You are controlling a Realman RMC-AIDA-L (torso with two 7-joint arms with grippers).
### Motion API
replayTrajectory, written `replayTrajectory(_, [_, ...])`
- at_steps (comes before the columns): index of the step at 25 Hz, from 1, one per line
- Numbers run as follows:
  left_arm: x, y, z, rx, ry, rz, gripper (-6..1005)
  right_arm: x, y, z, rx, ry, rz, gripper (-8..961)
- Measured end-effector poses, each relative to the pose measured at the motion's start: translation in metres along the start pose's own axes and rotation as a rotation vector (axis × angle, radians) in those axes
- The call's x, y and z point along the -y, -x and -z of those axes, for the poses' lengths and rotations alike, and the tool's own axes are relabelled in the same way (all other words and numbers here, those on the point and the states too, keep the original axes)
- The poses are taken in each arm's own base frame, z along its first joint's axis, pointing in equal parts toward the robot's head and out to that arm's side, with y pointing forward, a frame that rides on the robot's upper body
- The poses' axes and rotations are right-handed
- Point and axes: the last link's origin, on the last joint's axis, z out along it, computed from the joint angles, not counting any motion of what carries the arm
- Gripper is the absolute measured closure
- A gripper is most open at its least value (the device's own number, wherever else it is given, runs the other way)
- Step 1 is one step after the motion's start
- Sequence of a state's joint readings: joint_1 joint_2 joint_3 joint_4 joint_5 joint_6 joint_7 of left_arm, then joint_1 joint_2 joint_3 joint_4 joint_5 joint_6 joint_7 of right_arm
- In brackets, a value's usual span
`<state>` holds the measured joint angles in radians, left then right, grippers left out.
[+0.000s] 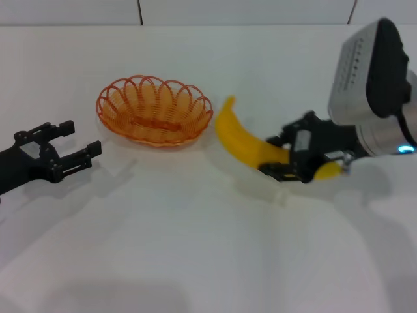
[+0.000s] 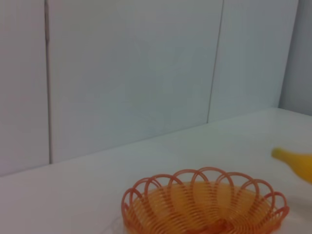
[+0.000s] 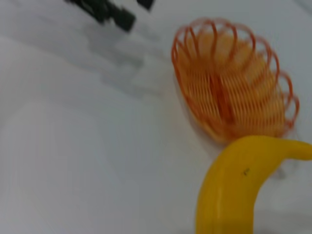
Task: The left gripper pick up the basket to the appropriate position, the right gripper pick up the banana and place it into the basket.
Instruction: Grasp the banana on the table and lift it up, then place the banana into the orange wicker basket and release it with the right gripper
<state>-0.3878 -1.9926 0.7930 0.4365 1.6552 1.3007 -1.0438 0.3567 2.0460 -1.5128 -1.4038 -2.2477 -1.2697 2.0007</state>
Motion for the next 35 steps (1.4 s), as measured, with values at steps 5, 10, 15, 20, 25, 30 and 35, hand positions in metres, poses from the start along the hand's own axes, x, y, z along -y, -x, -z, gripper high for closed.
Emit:
replayTrajectory(5, [0.0, -0.001, -0.001, -0.002, 0.002, -0.002, 228, -0.001, 0.029, -0.004, 0.073, 0.033, 0.089, 460])
replayTrajectory(10, [-0.002, -0.001, -0.003, -0.005, 0.006, -0.011, 228, -0.005, 0.059, -0.014, 0.121, 0.03, 0.185, 451])
replayTrajectory(15, [-0.004, -0.001, -0.005, -0.008, 0.009, -0.017, 229, -0.005, 0.083, -0.024, 0.14, 0.025, 0.252, 441])
replayTrajectory(20, [-0.004, -0.001, -0.006, -0.009, 0.012, -0.016, 229, 0.003, 0.1, -0.046, 0.146, -0.013, 0.278, 431])
replayTrajectory(25, [-0.007, -0.002, -0.011, 0.001, 0.03, -0.024, 229, 0.011, 0.109, -0.067, 0.151, -0.037, 0.273, 421])
replayTrajectory(30, [-0.01, -0.001, -0.018, 0.008, 0.033, -0.025, 229, 0.02, 0.104, -0.077, 0.13, -0.068, 0.258, 411])
replayTrajectory(35, [-0.011, -0.001, -0.021, 0.015, 0.038, -0.029, 228, 0.019, 0.106, -0.087, 0.136, -0.113, 0.292, 402])
